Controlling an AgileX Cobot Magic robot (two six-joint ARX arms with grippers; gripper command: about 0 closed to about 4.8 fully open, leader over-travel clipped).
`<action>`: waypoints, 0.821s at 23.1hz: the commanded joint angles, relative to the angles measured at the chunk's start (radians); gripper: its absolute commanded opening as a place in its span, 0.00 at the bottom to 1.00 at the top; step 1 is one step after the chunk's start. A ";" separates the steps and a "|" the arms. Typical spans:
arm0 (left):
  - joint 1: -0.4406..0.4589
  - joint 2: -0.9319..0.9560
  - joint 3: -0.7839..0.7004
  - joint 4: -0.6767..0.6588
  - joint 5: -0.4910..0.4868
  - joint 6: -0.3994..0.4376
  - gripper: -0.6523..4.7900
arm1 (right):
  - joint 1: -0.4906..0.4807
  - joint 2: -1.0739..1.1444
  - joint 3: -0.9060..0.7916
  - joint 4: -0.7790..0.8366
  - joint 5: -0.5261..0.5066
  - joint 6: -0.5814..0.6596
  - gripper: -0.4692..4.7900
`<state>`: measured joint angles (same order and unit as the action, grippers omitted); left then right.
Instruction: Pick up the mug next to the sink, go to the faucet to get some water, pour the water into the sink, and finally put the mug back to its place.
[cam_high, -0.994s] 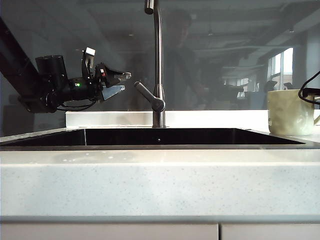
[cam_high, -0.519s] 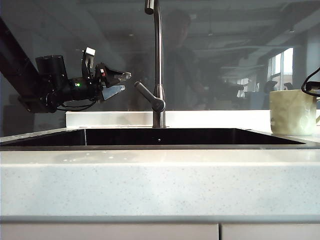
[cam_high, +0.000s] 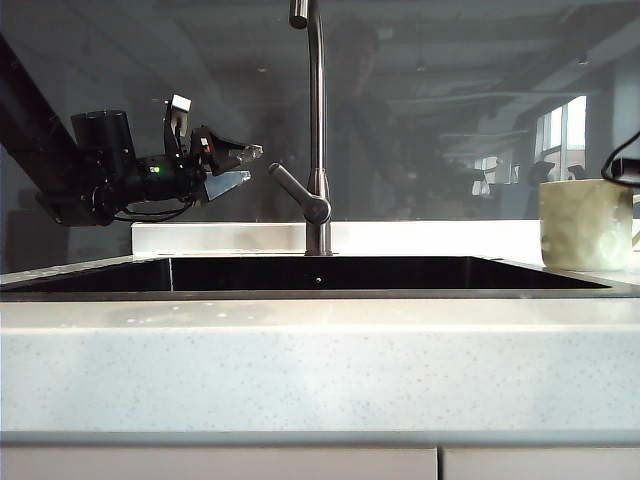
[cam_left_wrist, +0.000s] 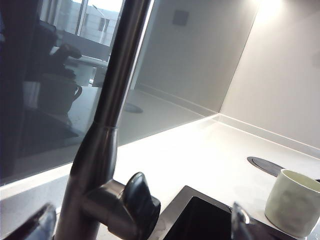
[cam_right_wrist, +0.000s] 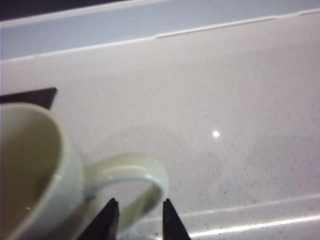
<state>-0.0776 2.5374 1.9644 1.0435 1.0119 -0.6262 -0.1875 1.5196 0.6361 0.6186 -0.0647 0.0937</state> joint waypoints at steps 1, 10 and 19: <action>0.002 -0.006 0.004 0.011 0.014 -0.026 1.00 | -0.001 -0.084 0.001 -0.067 -0.005 0.003 0.33; 0.020 -0.011 0.004 0.170 0.180 -0.396 0.11 | 0.000 -0.351 0.001 -0.295 -0.099 0.004 0.09; 0.034 -0.099 0.003 0.415 0.137 -0.656 0.12 | 0.015 -0.658 0.001 -0.535 -0.098 0.011 0.07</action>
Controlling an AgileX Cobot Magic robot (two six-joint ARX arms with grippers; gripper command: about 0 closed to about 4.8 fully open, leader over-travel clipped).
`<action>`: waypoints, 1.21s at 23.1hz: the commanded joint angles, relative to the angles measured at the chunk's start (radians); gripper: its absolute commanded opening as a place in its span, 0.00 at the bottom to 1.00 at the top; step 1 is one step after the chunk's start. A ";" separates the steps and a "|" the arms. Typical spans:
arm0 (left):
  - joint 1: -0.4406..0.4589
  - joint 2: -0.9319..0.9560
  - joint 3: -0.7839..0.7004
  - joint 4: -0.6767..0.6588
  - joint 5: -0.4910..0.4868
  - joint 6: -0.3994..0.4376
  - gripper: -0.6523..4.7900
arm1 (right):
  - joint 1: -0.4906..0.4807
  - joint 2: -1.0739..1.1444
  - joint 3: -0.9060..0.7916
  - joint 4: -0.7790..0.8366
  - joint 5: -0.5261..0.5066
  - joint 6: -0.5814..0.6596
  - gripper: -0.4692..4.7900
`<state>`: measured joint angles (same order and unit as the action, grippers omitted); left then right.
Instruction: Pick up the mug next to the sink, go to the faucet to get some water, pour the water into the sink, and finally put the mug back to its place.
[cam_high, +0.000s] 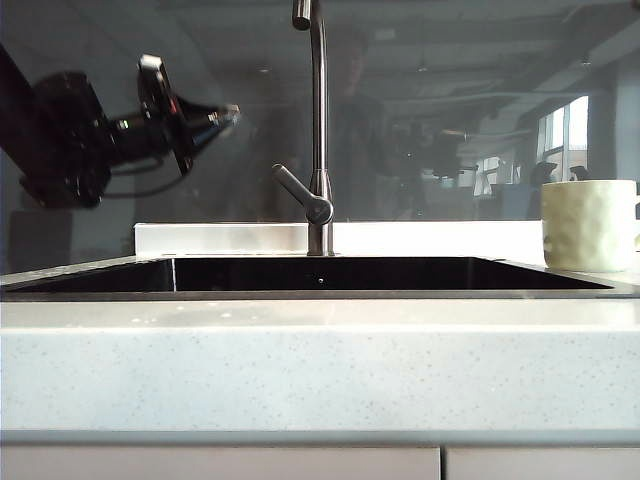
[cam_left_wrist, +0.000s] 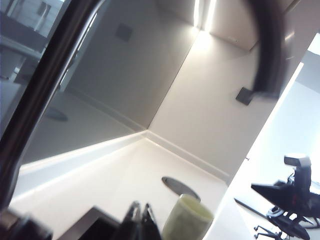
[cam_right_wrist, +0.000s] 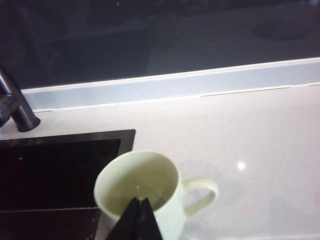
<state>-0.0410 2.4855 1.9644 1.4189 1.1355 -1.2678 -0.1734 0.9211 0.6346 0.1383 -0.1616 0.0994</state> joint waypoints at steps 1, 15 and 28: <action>-0.004 -0.070 0.003 0.040 0.025 -0.005 0.12 | 0.001 -0.084 0.002 -0.076 -0.002 0.006 0.07; 0.004 -0.459 0.002 0.038 0.037 0.045 0.12 | 0.001 -0.340 -0.033 -0.243 -0.118 0.081 0.07; 0.017 -0.768 -0.238 -0.156 -0.027 0.258 0.12 | 0.106 -0.736 -0.369 -0.155 0.134 0.136 0.07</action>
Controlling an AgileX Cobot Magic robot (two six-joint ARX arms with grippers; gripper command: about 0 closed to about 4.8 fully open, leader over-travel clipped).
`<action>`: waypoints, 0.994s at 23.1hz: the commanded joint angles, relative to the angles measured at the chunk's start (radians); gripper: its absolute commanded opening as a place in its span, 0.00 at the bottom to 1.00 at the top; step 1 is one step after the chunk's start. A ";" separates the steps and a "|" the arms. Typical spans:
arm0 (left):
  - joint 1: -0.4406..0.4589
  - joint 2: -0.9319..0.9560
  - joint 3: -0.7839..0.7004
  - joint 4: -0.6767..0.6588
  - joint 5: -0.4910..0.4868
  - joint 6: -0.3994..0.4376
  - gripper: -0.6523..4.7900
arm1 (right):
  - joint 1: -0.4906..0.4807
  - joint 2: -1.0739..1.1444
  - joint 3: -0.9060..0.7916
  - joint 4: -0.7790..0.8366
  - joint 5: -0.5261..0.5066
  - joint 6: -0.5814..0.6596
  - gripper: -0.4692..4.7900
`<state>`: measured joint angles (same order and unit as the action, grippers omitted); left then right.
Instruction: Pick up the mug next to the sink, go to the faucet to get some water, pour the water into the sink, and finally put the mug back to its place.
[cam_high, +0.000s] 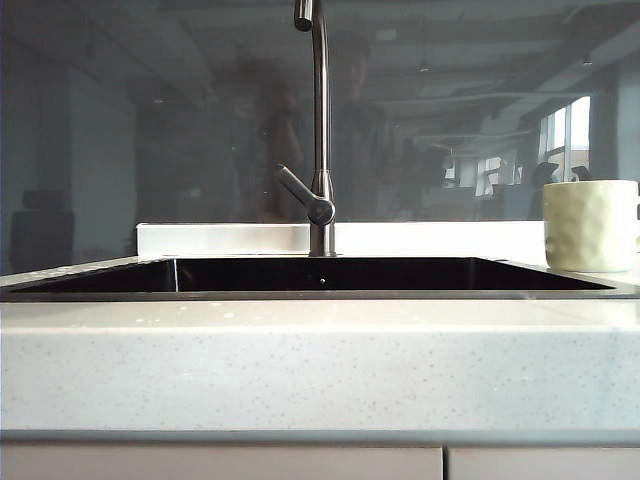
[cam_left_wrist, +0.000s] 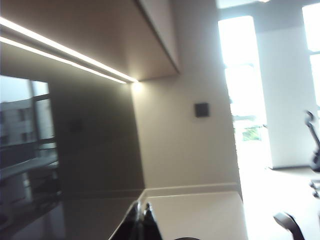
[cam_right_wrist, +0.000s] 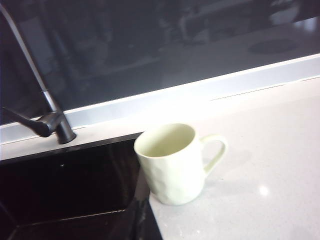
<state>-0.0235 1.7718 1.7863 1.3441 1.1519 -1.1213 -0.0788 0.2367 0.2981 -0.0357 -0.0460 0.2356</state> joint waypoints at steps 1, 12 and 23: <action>0.002 -0.118 -0.137 -0.171 -0.086 0.212 0.12 | 0.018 -0.097 -0.064 0.018 0.019 0.000 0.07; 0.005 -0.569 -0.460 -1.237 -0.469 1.116 0.12 | 0.018 -0.179 -0.190 0.018 0.029 -0.026 0.07; -0.015 -0.881 -0.876 -1.173 -0.647 1.151 0.11 | 0.031 -0.179 -0.283 0.026 0.024 -0.027 0.07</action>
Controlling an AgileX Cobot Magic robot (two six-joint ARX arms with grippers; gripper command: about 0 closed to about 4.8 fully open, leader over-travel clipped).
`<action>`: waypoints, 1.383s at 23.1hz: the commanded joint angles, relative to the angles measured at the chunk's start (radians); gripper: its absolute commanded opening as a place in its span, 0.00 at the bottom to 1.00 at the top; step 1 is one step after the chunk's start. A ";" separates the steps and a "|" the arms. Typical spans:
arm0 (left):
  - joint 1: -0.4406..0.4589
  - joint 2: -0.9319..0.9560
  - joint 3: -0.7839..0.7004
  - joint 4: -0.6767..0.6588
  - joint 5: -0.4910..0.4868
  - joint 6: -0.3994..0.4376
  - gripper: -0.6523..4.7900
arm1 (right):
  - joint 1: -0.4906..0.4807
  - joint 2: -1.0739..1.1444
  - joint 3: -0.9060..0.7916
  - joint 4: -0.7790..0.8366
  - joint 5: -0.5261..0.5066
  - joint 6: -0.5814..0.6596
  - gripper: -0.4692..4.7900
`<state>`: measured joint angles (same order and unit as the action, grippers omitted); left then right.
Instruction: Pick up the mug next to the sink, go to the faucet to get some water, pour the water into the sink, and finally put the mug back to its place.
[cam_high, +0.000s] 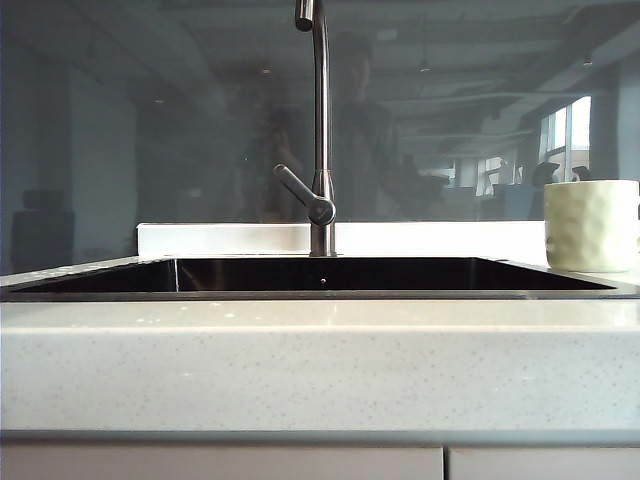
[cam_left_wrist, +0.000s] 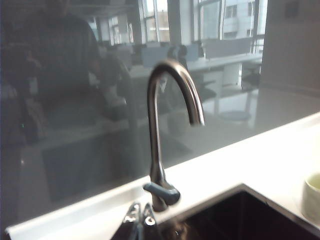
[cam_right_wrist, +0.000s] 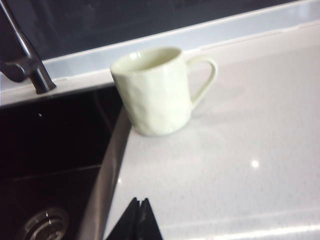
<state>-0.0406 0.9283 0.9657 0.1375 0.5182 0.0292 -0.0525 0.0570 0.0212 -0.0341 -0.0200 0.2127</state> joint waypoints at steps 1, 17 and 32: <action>0.002 -0.048 -0.079 0.035 -0.027 0.000 0.11 | 0.004 0.001 -0.009 0.023 -0.001 -0.004 0.07; 0.002 -0.053 -0.165 -0.079 -0.025 -0.011 0.11 | 0.002 0.001 -0.010 0.010 -0.004 -0.004 0.07; 0.002 -0.053 -0.165 -0.089 -0.058 0.052 0.11 | 0.002 0.000 -0.010 0.009 -0.004 -0.004 0.07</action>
<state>-0.0402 0.8776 0.7979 0.0479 0.4850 0.0437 -0.0502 0.0570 0.0063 -0.0433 -0.0231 0.2123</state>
